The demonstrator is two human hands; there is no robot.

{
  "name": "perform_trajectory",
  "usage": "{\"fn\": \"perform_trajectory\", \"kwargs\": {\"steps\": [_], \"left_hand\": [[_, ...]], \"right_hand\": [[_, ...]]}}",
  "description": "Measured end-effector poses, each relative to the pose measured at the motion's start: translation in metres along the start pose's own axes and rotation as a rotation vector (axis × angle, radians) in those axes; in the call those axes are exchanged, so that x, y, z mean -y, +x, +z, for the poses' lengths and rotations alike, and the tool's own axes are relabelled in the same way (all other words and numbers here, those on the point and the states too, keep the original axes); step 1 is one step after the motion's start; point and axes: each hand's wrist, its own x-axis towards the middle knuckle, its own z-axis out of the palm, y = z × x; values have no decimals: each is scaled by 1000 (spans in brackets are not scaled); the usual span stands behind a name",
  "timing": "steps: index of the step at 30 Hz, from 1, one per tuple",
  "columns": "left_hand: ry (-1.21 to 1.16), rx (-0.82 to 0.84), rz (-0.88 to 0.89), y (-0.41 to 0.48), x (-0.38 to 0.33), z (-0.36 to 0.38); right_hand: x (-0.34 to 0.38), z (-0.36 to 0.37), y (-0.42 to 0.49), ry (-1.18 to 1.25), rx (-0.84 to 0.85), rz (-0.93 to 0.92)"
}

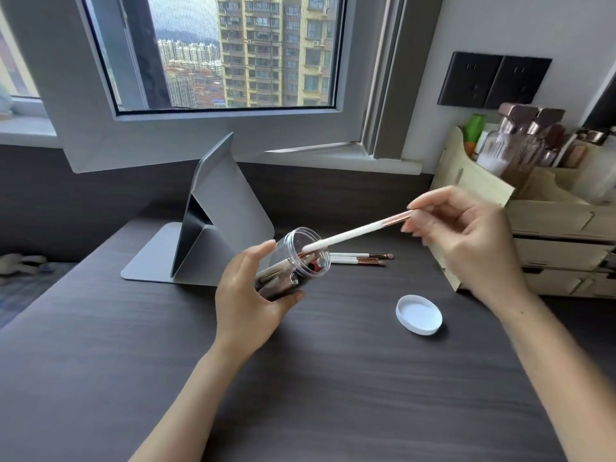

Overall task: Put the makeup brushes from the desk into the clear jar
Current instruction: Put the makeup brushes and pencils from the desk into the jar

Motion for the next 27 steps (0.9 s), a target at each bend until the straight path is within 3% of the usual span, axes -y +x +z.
{"fn": "perform_trajectory", "kwargs": {"steps": [3, 7, 10, 12, 15, 17, 20, 22, 27], "left_hand": [[14, 38, 39, -2, -3, 1], [30, 76, 84, -4, -5, 1], [38, 63, 76, -3, -5, 0], [27, 40, 47, -2, -4, -1], [-20, -12, -41, -1, -2, -2], [-55, -36, -100, 1, -1, -2], [-73, -48, -121, 1, 1, -3], [-65, -52, -100, 1, 0, -3], [-12, -46, -20, 2, 2, -3]], "right_hand": [[-1, 38, -12, -101, 101, -46], [-18, 79, -16, -385, 175, -297], [-23, 82, -18, -425, 310, -329], [-22, 72, -18, -279, 357, -244], [-42, 51, -4, -104, 137, 9], [-79, 43, 10, -368, 62, 110], [-129, 44, 16, -767, 297, 249], [-150, 48, 17, -889, 430, 296], [-160, 52, 21, -1002, 491, 250]]}}
